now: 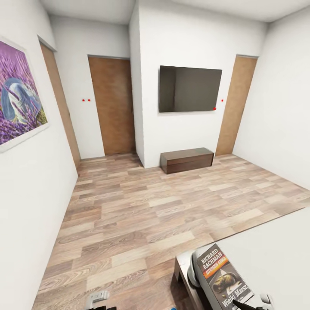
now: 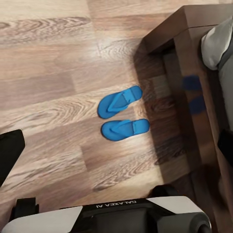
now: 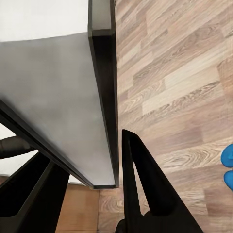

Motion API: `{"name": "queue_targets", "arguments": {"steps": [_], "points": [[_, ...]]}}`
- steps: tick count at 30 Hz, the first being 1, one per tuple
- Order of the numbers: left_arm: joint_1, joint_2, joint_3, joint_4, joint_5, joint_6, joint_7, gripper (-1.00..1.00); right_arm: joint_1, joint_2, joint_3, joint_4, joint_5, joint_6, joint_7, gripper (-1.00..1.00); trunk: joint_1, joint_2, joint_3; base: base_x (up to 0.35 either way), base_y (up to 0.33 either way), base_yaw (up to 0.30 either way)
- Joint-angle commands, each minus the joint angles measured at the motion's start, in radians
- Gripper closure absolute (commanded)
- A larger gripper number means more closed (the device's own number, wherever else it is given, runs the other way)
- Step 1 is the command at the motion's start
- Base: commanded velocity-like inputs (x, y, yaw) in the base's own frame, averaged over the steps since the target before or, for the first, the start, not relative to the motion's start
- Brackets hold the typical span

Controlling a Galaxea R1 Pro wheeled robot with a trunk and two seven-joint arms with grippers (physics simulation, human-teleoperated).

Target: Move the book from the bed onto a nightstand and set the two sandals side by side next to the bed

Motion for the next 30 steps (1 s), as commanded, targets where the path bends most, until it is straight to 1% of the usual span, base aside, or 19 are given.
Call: {"name": "queue_targets", "arguments": {"steps": [1, 21, 30], "points": [[-0.001, 0.000, -0.008, 0.001, 0.008, -0.002, -0.003, -1.00, -0.001, -0.001, 0.005, -0.001, -0.011, 0.006, 0.002, 1.00, 0.000, -0.002, -0.002, -0.043, 0.000, 0.292], [-0.001, 0.000, -0.008, 0.001, 0.008, -0.002, -0.003, -1.00, -0.001, -0.001, 0.006, 0.000, -0.011, 0.006, 0.002, 1.00, 0.000, -0.002, -0.002, -0.072, 0.004, 0.289], [-0.001, 0.000, -0.008, 0.001, 0.008, -0.002, -0.003, -1.00, -0.001, -0.001, 0.007, 0.000, -0.011, 0.006, 0.002, 1.00, 0.000, -0.002, -0.002, -0.076, 0.118, 0.080]]}}
